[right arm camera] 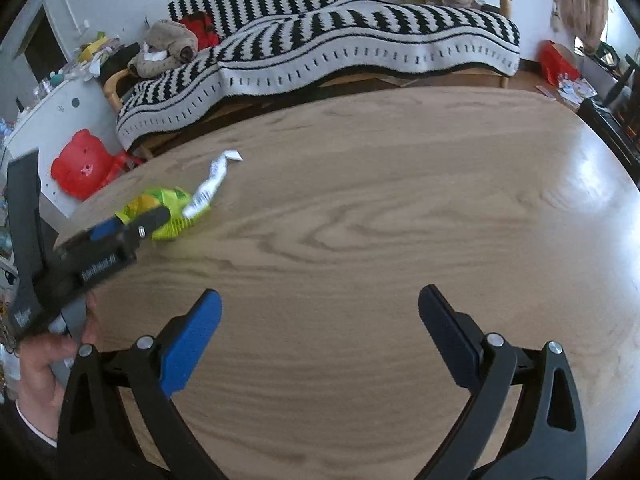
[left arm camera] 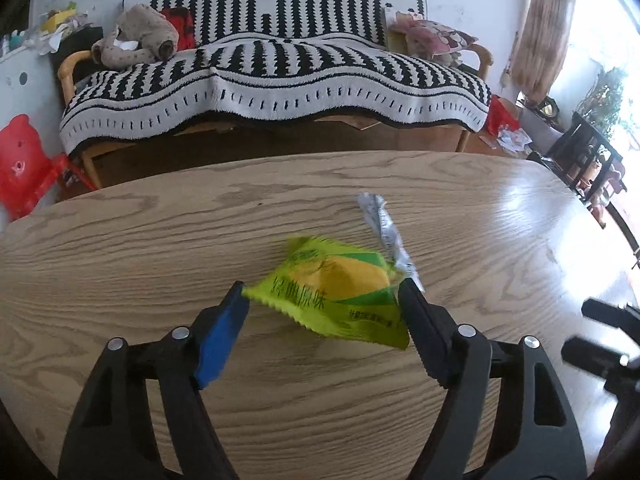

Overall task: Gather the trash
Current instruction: 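Grasp the yellow-green snack bag with the left tool while the right tool grasps the white receipt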

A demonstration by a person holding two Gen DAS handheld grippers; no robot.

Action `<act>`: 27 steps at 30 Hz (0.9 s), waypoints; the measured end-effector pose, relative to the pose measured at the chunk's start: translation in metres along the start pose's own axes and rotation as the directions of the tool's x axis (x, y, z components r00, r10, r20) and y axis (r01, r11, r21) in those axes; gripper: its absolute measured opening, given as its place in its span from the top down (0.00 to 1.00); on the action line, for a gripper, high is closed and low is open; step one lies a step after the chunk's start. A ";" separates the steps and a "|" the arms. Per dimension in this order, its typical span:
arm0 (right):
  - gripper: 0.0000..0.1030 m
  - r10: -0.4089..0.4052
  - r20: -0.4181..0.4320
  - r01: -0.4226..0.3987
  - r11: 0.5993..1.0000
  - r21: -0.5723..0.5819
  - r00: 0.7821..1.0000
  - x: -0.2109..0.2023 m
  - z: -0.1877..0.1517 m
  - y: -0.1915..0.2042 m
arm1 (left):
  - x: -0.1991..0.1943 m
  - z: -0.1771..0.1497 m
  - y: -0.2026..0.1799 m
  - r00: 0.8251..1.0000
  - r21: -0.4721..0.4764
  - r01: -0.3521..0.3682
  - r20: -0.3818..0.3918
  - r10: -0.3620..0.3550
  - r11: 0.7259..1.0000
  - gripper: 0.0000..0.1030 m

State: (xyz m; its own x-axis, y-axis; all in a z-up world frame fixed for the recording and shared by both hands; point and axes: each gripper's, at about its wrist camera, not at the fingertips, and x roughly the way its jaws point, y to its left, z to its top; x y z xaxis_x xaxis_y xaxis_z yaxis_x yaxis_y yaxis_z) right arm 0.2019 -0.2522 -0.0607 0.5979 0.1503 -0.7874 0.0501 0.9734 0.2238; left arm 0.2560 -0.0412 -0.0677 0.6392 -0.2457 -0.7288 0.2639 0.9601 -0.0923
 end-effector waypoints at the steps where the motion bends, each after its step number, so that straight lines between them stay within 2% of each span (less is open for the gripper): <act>1: 0.08 0.009 0.002 -0.009 1.000 0.005 1.000 0.003 0.004 0.003 | 0.002 -0.001 0.002 1.000 -0.002 0.002 -0.007 -0.002 1.000 0.34; 4: 0.08 0.041 0.005 -0.041 0.999 0.032 0.999 0.014 0.016 0.014 | 0.008 -0.005 0.005 0.999 -0.004 0.027 -0.038 -0.028 1.000 0.56; 6: 0.08 0.053 -0.003 -0.053 0.998 0.030 0.999 0.023 0.022 0.022 | 0.006 -0.008 0.005 0.999 0.016 0.018 -0.033 -0.017 1.000 0.74; 10: 0.08 0.036 -0.024 -0.037 0.999 -0.014 0.999 0.050 0.042 0.047 | 0.003 -0.012 0.020 0.999 -0.013 0.036 -0.031 -0.037 0.999 0.87; 13: 0.09 0.059 -0.062 -0.058 0.998 0.006 0.996 0.077 0.057 0.062 | 0.001 -0.014 0.035 0.998 -0.051 0.060 -0.030 -0.061 0.997 0.89; 17: 0.15 0.099 -0.087 -0.097 0.995 0.019 0.991 0.095 0.072 0.081 | -0.003 -0.016 0.053 0.996 -0.107 0.080 -0.024 -0.083 0.991 0.91; 20: 0.19 0.112 -0.114 -0.110 0.994 0.023 0.987 0.112 0.080 0.095 | -0.007 -0.016 0.059 0.998 -0.107 0.054 -0.025 -0.057 0.993 0.92; 24: 0.23 0.084 -0.103 -0.084 0.996 0.001 0.991 0.120 0.085 0.112 | -0.013 -0.020 0.061 0.998 -0.086 0.041 -0.035 -0.044 0.995 0.92; 26: 0.32 0.072 -0.104 -0.075 0.997 -0.020 0.992 0.123 0.086 0.122 | -0.015 -0.021 0.060 0.998 -0.078 0.040 -0.037 -0.043 0.996 0.93; 27: 0.49 0.053 -0.102 -0.058 0.997 -0.043 0.993 0.124 0.085 0.127 | -0.017 -0.022 0.060 0.999 -0.075 0.033 -0.036 -0.036 0.997 0.93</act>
State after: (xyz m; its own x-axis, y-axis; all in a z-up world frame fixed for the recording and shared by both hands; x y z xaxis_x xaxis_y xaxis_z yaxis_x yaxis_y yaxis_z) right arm 0.3502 -0.1245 -0.0810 0.5149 0.2189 -0.8288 -0.0190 0.9695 0.2442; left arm 0.2451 0.0233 -0.0754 0.6024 -0.2752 -0.7492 0.2303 0.9587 -0.1669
